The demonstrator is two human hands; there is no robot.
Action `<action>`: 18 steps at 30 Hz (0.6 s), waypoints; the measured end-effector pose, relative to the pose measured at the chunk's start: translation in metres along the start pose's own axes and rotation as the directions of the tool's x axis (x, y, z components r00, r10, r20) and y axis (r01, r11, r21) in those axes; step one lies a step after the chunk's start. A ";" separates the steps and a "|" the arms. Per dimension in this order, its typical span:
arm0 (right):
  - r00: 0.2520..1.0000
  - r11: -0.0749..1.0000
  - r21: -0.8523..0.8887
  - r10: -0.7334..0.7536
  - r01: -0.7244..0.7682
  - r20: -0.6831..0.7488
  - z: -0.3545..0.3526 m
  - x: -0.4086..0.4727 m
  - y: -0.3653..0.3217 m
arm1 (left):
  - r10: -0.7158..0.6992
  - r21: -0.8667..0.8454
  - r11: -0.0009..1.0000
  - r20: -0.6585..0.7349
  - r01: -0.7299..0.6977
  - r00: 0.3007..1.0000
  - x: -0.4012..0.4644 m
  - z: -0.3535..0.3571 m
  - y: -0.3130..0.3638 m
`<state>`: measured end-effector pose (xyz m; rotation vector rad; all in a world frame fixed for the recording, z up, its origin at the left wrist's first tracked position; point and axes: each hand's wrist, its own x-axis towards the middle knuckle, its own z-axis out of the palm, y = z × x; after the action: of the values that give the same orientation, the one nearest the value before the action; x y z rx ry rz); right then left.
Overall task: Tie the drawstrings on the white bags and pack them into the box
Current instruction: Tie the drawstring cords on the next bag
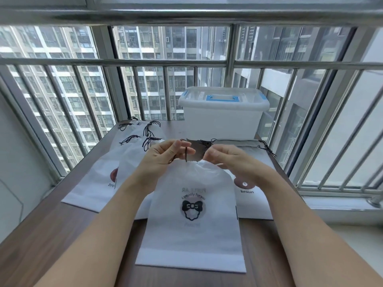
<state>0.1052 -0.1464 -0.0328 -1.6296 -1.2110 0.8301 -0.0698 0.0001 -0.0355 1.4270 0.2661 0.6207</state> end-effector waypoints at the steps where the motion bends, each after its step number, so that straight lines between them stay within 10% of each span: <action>1: 1.000 1.000 -0.017 -0.001 0.001 0.011 0.002 0.000 0.001 | -0.010 -0.017 1.000 0.004 0.010 1.000 0.000 0.000 0.000; 18: 0.987 0.959 -0.243 0.157 -0.144 0.034 0.011 -0.010 -0.013 | -0.131 0.115 0.986 0.101 0.119 0.986 0.006 -0.001 -0.002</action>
<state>0.0881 -0.1517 -0.0245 -1.9257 -1.2755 0.8513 -0.0648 0.0039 -0.0369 1.5301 0.3051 0.4305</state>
